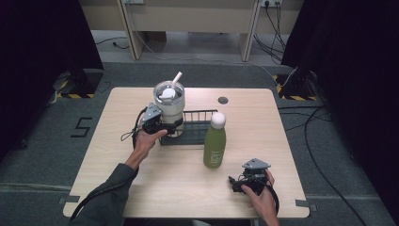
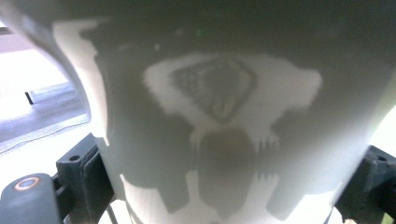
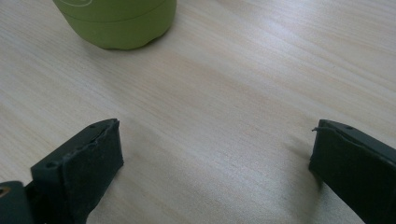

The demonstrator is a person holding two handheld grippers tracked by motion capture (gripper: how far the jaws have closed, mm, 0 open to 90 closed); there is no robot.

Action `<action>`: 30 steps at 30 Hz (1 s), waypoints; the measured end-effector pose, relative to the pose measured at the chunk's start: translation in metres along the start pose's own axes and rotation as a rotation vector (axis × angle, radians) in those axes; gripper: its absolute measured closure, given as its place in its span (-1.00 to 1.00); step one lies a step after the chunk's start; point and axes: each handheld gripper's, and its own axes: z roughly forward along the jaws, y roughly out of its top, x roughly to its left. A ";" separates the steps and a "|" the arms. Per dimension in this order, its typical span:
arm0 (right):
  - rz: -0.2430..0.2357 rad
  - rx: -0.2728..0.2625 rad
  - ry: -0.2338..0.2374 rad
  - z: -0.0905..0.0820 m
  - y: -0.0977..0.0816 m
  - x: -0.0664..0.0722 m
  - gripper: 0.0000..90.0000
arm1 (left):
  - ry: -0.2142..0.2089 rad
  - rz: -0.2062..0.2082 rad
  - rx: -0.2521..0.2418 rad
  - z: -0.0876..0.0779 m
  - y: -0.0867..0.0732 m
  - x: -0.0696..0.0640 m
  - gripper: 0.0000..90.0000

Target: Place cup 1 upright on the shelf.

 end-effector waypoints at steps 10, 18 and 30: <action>-0.001 -0.001 -0.001 0.000 0.000 0.000 -0.94 | 0.003 -0.005 -0.003 -0.001 -0.001 -0.001 -0.78; 0.000 -0.001 -0.001 0.000 0.000 0.000 -0.94 | 0.003 -0.011 0.008 -0.003 0.000 -0.002 -0.78; -0.002 -0.001 0.000 0.000 0.000 0.000 -0.94 | -0.034 -0.009 0.010 -0.005 -0.001 0.003 -0.78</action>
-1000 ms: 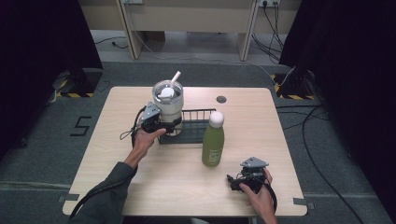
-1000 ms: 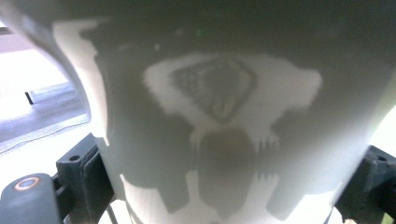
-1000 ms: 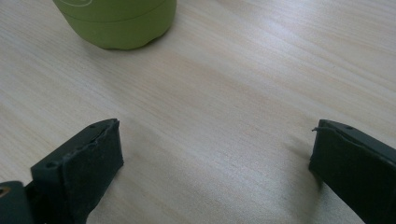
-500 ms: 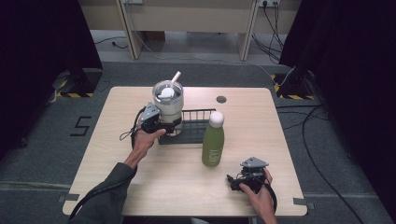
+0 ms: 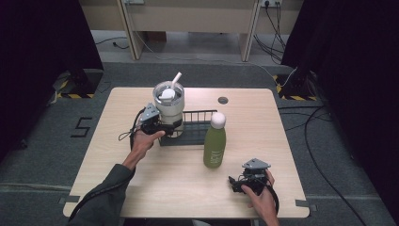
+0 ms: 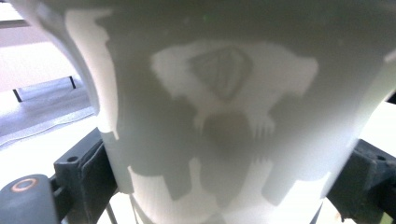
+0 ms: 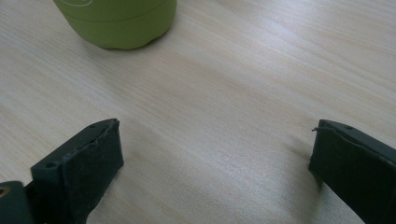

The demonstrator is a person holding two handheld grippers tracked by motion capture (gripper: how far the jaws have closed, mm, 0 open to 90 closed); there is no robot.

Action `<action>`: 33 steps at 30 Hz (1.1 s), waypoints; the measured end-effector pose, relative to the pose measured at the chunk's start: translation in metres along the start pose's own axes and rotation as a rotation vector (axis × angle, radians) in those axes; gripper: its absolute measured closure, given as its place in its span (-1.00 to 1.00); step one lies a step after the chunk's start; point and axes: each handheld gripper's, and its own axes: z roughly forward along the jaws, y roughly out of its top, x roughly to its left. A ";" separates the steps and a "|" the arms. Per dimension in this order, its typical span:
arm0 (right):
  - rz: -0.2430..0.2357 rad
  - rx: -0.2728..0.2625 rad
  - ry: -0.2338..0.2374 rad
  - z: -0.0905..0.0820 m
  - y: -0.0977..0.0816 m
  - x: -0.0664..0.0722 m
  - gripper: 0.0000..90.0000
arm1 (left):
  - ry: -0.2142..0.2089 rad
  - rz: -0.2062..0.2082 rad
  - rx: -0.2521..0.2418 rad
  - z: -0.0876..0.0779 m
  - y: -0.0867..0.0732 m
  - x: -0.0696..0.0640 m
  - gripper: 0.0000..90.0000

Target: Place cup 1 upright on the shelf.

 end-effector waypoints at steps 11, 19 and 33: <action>0.000 0.001 -0.002 0.000 0.000 0.000 -0.94 | -0.024 0.026 0.016 -0.003 0.001 0.006 -0.78; 0.000 -0.001 -0.001 0.000 0.000 0.000 -0.94 | -0.067 -0.003 -0.003 -0.005 -0.003 0.010 -0.79; 0.000 -0.001 -0.001 0.000 0.000 0.000 -0.94 | -0.094 0.001 -0.011 -0.009 -0.004 0.013 -0.79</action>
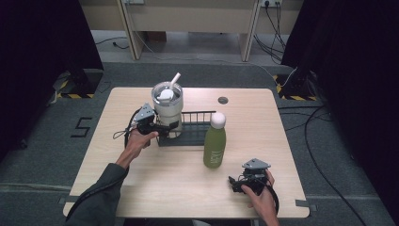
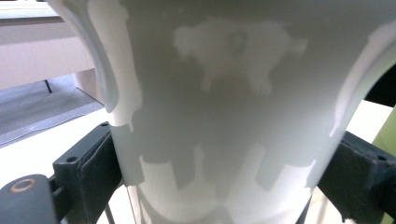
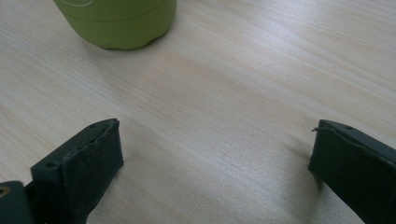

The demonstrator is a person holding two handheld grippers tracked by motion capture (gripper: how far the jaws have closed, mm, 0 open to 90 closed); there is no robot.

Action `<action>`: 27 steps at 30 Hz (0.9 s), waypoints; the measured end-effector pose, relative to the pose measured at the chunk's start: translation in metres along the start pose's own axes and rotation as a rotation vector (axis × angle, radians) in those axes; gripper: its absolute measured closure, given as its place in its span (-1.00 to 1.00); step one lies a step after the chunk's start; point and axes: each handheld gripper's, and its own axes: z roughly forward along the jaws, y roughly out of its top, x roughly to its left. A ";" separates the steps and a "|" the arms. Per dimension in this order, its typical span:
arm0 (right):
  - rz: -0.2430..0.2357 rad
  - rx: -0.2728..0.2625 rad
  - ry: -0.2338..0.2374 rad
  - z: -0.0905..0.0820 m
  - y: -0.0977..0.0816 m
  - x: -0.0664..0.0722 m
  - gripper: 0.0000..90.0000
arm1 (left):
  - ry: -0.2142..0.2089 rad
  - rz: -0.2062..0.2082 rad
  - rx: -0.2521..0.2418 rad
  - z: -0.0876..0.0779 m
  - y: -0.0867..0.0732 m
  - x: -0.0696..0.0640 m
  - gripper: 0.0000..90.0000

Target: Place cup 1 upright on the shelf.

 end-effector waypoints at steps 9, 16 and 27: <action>-0.001 0.001 -0.001 0.000 0.000 0.000 -0.94 | 0.049 0.063 0.009 -0.005 0.002 -0.001 -0.79; -0.001 0.000 -0.001 0.000 0.000 0.000 -0.94 | 0.099 0.061 0.019 -0.007 0.003 -0.008 -0.78; 0.000 -0.001 -0.002 0.000 0.000 0.000 -0.94 | 0.084 -0.037 0.002 -0.015 0.001 -0.012 -0.79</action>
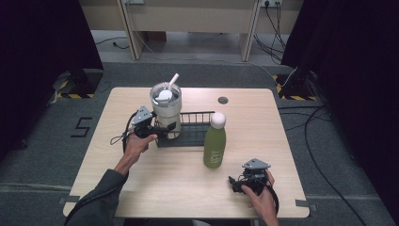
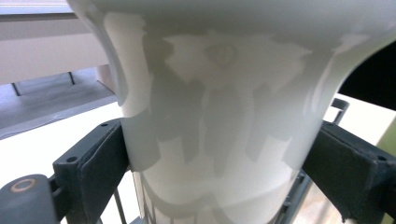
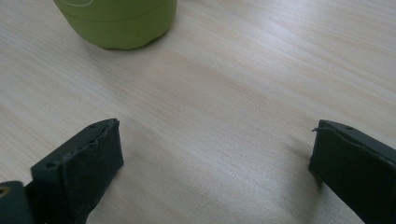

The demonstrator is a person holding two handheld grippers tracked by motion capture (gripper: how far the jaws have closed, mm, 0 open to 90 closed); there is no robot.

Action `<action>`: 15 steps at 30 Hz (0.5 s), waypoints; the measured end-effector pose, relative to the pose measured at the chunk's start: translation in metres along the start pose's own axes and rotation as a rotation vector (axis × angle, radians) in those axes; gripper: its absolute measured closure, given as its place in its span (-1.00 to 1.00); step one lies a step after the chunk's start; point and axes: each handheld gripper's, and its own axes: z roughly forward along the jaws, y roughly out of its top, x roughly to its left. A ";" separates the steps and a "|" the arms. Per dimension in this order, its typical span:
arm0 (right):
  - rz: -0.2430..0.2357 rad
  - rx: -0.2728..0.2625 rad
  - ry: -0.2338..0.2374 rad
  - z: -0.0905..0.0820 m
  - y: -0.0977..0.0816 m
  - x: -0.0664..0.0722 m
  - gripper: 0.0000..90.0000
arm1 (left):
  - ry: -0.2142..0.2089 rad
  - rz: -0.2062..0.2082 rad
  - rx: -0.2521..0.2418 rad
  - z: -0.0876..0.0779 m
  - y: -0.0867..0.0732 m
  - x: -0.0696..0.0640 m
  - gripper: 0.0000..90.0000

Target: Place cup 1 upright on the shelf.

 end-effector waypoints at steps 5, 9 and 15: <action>0.000 0.000 0.000 0.000 0.000 0.000 -0.94 | -0.026 -0.003 -0.002 -0.006 0.001 0.003 -0.77; 0.003 0.003 0.000 0.000 0.000 0.000 -0.94 | -0.029 -0.002 -0.003 -0.012 0.000 0.004 -0.69; 0.003 -0.001 0.001 0.000 0.000 0.000 -0.94 | -0.027 -0.009 -0.003 -0.020 -0.003 0.005 -0.68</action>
